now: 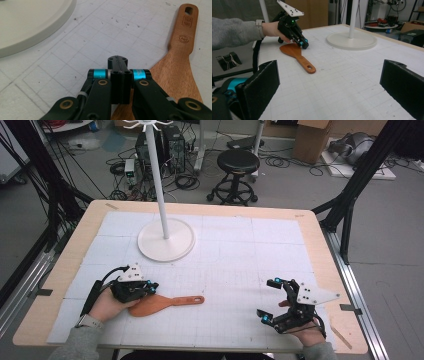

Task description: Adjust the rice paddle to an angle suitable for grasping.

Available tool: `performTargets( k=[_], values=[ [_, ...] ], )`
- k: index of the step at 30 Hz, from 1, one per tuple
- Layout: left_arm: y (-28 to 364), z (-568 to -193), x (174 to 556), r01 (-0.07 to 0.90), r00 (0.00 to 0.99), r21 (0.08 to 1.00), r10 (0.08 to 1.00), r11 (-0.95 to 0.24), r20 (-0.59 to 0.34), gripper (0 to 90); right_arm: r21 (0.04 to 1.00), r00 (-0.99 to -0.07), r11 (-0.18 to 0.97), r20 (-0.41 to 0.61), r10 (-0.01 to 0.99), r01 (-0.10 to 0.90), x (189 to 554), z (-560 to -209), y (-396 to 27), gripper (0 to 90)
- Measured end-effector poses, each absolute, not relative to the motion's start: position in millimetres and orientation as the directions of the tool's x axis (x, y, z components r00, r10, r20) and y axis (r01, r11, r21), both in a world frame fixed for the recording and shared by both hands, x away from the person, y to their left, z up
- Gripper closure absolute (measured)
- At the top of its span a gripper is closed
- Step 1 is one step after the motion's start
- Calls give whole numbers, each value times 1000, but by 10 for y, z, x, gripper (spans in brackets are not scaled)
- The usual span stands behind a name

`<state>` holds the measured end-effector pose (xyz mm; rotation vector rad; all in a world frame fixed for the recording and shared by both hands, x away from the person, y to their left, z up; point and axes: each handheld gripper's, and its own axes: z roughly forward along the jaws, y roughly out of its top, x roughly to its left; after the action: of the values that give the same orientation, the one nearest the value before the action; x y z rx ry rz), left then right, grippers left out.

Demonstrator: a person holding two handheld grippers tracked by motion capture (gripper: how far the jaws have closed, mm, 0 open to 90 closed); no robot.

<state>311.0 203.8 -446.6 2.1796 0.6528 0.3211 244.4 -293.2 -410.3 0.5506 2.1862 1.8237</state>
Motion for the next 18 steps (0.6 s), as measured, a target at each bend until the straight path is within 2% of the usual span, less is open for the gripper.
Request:
performTargets(
  k=[18],
  values=[
    [2096,-4443,2909,348,840,756,542,-554,11,899,978,-900,161,51,432,132,2457,-4112,-2920,14]
  ],
)
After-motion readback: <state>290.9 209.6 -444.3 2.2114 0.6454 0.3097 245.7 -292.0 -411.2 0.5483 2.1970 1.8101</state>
